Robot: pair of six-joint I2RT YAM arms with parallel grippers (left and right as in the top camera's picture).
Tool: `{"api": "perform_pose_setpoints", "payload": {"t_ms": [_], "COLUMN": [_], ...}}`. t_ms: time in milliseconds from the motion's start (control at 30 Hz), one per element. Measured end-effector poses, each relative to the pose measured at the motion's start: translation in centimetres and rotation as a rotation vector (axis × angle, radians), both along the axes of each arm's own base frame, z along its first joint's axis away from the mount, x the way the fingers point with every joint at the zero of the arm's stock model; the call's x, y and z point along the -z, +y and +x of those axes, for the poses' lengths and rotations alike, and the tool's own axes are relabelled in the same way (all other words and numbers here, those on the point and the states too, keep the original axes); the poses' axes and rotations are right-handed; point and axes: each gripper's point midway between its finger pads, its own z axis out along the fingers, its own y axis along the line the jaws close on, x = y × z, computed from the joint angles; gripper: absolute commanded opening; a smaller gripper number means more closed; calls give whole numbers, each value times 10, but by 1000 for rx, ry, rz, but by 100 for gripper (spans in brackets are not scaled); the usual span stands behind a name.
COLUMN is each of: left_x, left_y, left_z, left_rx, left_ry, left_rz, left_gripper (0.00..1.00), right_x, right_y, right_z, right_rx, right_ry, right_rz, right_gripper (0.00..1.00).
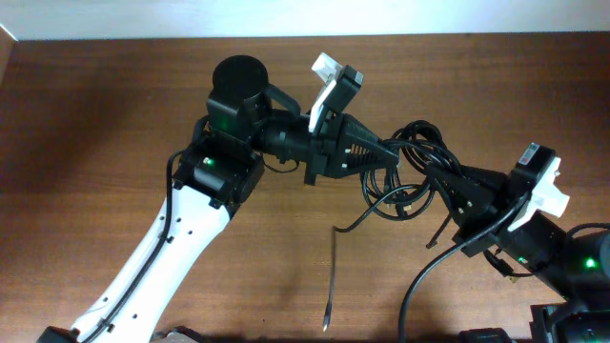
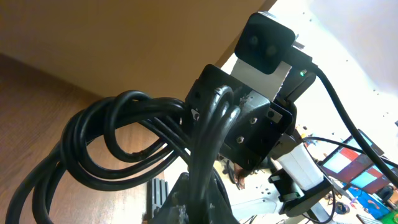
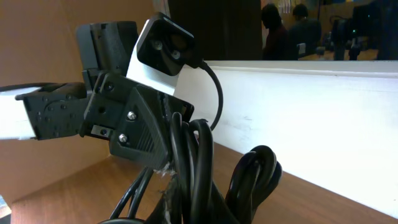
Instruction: Untangle cables
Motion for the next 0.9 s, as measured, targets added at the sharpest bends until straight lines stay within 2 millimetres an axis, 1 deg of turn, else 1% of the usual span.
{"api": "perform_pose_setpoints", "payload": {"t_ms": [67,100,133,267,333,367,400,433,467,533,567,600,767,800,867,900], "left_x": [0,0,0,0,0,-1,-4,-10,-13,-20,-24,-26,-27,-27,-25,-23], "left_y": [0,0,0,3,15,22,29,38,41,43,44,45,44,45,43,40], "left_z": [0,0,0,4,18,26,28,19,12,4,1,-2,-4,-4,-1,9], "left_rx": [0,0,0,-11,-61,-86,-76,-9,33,73,86,98,108,108,91,36], "left_ry": [0,1,0,-11,-10,-34,-104,-264,-342,-486,-557,-596,-614,-614,-583,-501], "left_rz": [0,0,0,-3,-3,-9,-30,-79,-104,-151,-173,-185,-191,-191,-182,-155], "left_gripper": [0,0,0,0,0,0,0,0,0,0,0,0,0,0,0,0], "right_x": [0,1,5,28,39,40,40,39,44,60,63,63,61,58,42,38], "right_y": [0,0,-2,-29,-41,-46,-48,-50,-51,-50,-45,-40,-26,-25,-24,-25], "right_z": [0,1,3,27,34,36,36,35,32,26,23,20,11,11,13,14], "right_rx": [0,3,18,229,311,341,354,365,371,367,339,303,204,197,185,190], "right_ry": [3,8,27,163,222,244,252,263,289,381,417,431,451,440,365,346], "right_rz": [0,1,1,25,36,59,76,93,94,109,127,140,149,152,163,166], "right_gripper": [87,100,99,99,99,99,99,99,99,99,99,99,99,99,99,99]}}
